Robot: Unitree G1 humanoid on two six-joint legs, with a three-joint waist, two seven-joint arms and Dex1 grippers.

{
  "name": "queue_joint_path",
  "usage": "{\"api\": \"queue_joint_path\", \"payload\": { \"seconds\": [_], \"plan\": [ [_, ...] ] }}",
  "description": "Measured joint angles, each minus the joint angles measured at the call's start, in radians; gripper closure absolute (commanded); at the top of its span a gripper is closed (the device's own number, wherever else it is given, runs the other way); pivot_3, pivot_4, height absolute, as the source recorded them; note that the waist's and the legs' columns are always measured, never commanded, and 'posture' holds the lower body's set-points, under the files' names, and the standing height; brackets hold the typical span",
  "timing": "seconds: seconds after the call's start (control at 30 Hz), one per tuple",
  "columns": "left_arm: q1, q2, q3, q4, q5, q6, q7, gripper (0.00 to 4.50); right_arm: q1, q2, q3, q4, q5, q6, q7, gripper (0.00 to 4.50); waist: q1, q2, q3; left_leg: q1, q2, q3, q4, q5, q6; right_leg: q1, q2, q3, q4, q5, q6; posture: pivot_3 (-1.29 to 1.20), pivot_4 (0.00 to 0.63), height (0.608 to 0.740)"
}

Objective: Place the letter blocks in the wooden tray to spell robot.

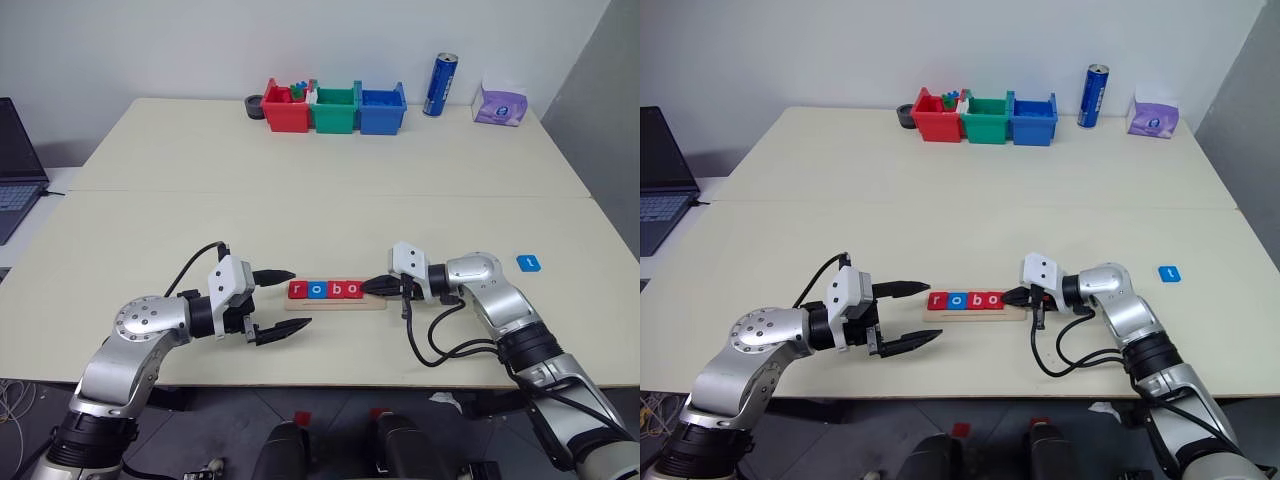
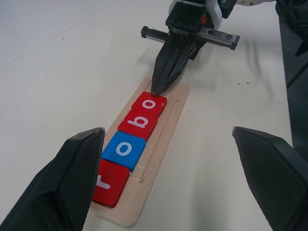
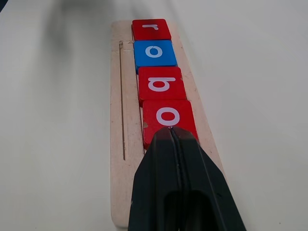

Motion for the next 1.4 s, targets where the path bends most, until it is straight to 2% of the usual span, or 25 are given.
{"api": "queue_joint_path", "payload": {
  "seconds": [0.13,0.23,0.33,0.43,0.57,0.7,0.87,1.0,1.13,1.4],
  "plan": [
    [-0.002,-0.001,-0.001,0.0,0.0,0.0,0.0,0.0,0.002,-0.028,-0.006,-0.021,0.004,0.022,0.0,4.48,0.0,0.0,0.0,0.0,0.0,0.0,0.0,0.0,0.0,0.0,0.0,0.0,0.0,0.0,0.0,0.0,0.15,0.74],
    [-0.015,-0.015,-0.004,-0.003,0.0,0.003,0.01,0.0,0.021,-0.087,-0.064,-0.099,0.038,0.086,-0.004,4.48,0.003,0.0,0.0,-0.001,0.0,-0.001,0.0,0.0,0.0,0.0,-0.001,0.0,0.0,0.0,0.0,0.0,0.15,0.74],
    [-0.023,-0.039,-0.009,-0.028,-0.001,0.014,0.03,0.0,0.076,-0.158,-0.142,-0.228,0.083,0.183,-0.028,3.93,0.006,0.0,0.0,-0.001,0.0,-0.001,0.0,0.0,0.0,0.0,-0.003,-0.001,-0.001,0.0,0.0,0.0,0.15,0.74],
    [-0.042,-0.082,-0.04,-0.051,0.0,0.031,0.066,0.0,0.18,-0.199,-0.238,-0.401,0.16,0.351,-0.082,2.9,0.007,0.0,0.0,-0.002,0.0,-0.002,0.0,0.0,0.0,0.0,-0.003,0.0,-0.001,0.0,0.0,0.0,0.15,0.74],
    [-0.113,-0.201,-0.115,-0.054,0.016,0.063,0.147,0.0,0.359,-0.192,-0.452,-0.627,0.231,0.561,-0.276,1.49,0.017,0.0,0.0,-0.002,-0.002,-0.003,0.001,0.0,0.0,0.002,-0.003,0.0,-0.001,0.0,0.001,0.0,0.15,0.74],
    [-0.193,-0.311,-0.182,-0.023,0.059,0.065,0.217,0.0,0.495,-0.134,-0.592,-0.741,0.233,0.67,-0.474,0.03,0.02,0.0,0.0,0.002,-0.003,0.0,0.001,0.0,0.0,0.004,-0.001,0.001,-0.001,-0.001,0.004,0.0,0.15,0.74],
    [-0.293,-0.413,-0.253,0.082,0.121,0.037,0.254,0.0,0.486,-0.052,-0.636,-0.727,0.179,0.759,-0.722,0.03,0.001,0.001,-0.001,0.004,-0.003,0.002,0.001,0.0,0.0,0.004,0.002,0.004,0.0,-0.002,0.006,0.0,0.15,0.74],
    [-0.359,-0.451,-0.278,0.177,0.161,-0.006,0.254,0.0,0.445,-0.03,-0.649,-0.644,0.154,0.764,-0.825,0.03,-0.001,0.002,-0.001,0.005,-0.003,0.002,0.0,0.0,0.0,0.004,0.003,0.004,0.0,-0.002,0.006,0.0,0.15,0.74],
    [-0.383,-0.472,-0.299,0.248,0.192,-0.06,0.233,0.0,0.401,-0.029,-0.651,-0.536,0.139,0.719,-0.879,0.03,-0.001,0.002,-0.002,0.004,-0.003,0.003,0.0,0.0,0.0,0.004,0.003,0.004,-0.001,-0.002,0.006,0.0,0.15,0.74],
    [-0.432,-0.527,-0.319,0.371,0.222,-0.13,0.202,0.0,0.315,-0.078,-0.651,-0.309,0.119,0.583,-0.894,0.03,0.001,0.002,-0.002,0.004,-0.003,0.003,0.0,0.0,0.0,0.004,0.003,0.004,-0.001,-0.002,0.006,0.0,0.15,0.74]
  ]
}}
